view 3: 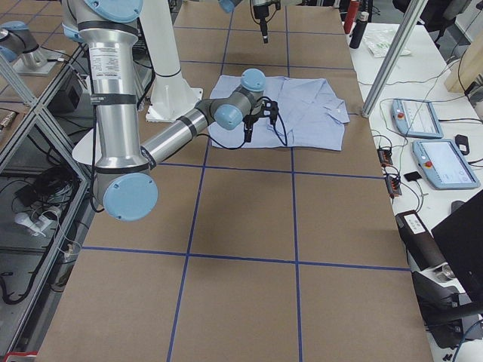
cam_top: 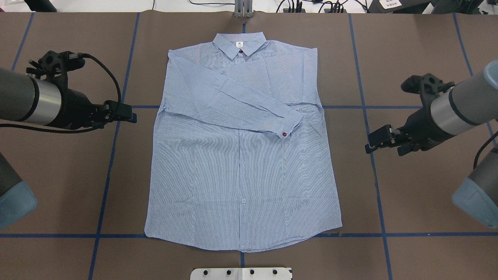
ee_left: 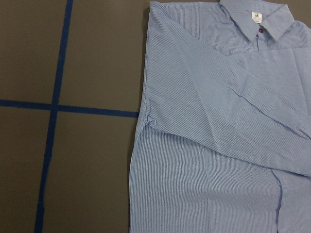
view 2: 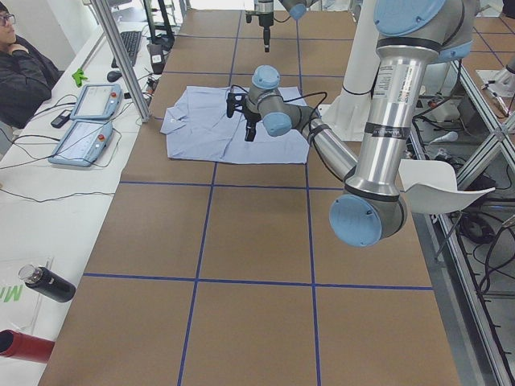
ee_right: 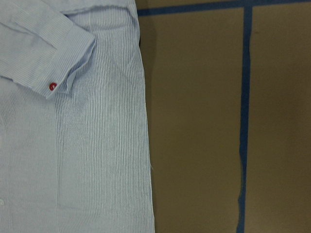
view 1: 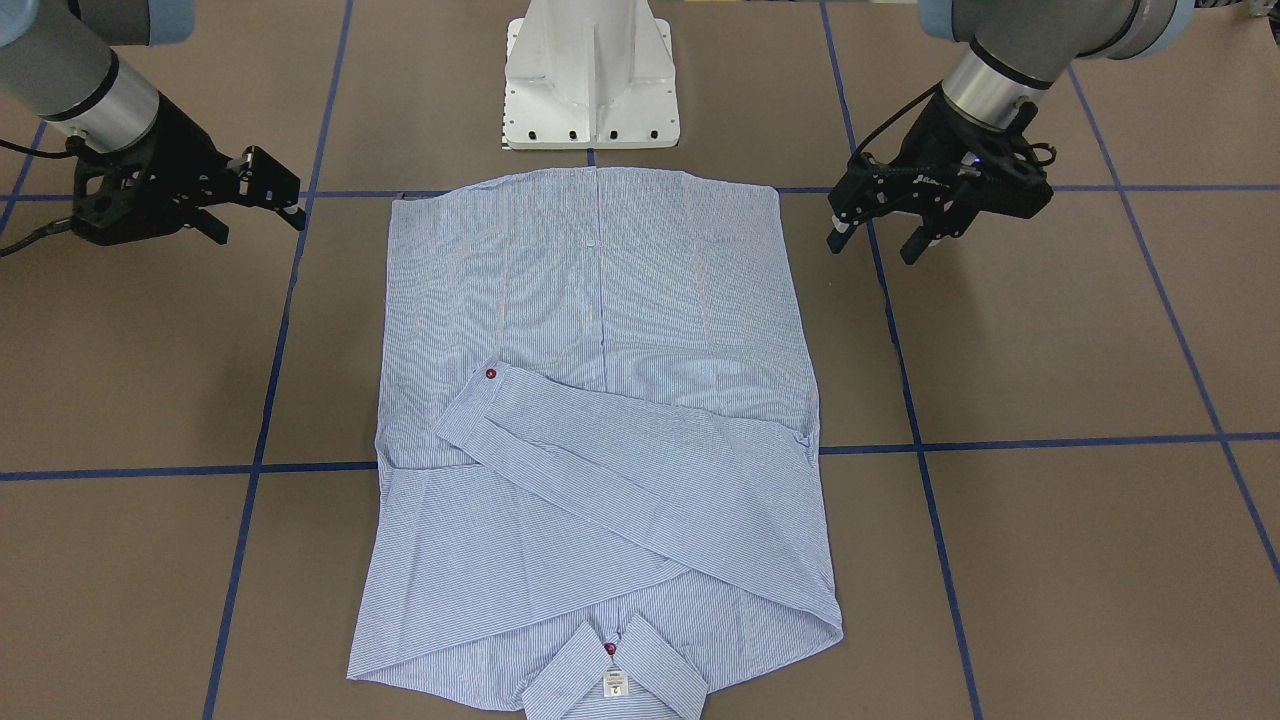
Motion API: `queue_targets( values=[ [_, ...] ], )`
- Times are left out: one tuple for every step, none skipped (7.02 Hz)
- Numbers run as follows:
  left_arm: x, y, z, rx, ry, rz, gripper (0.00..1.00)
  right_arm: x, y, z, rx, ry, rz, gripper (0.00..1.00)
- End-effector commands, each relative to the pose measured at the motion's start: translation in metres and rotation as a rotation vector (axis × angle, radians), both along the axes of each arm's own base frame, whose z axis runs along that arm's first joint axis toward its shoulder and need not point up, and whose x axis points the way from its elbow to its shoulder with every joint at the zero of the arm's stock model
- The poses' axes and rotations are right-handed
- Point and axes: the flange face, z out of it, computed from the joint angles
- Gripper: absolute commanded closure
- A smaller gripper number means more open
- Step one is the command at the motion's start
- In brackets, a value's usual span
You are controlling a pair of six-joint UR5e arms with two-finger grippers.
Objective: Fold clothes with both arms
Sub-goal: 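Move both grippers down beside the shirt's side edges toward the hem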
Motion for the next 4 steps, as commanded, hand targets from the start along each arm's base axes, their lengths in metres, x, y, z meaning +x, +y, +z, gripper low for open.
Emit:
queue_targets(
  values=[
    [0.011, 0.018, -0.005, -0.019, 0.021, 0.017, 0.00, -0.051, 0.043, 0.015, -0.016, 0.051, -0.039, 0.00],
    [0.015, 0.021, -0.007, -0.026, 0.027, 0.021, 0.00, -0.081, 0.068, 0.019, -0.008, 0.096, -0.033, 0.01],
    [0.017, 0.022, -0.008, -0.024, 0.028, 0.023, 0.00, -0.104, 0.088, 0.016, -0.014, 0.111, -0.025, 0.01],
    [0.019, 0.023, -0.007, -0.018, 0.023, 0.018, 0.00, -0.125, 0.110, 0.018, 0.012, 0.131, -0.040, 0.01]
  ],
)
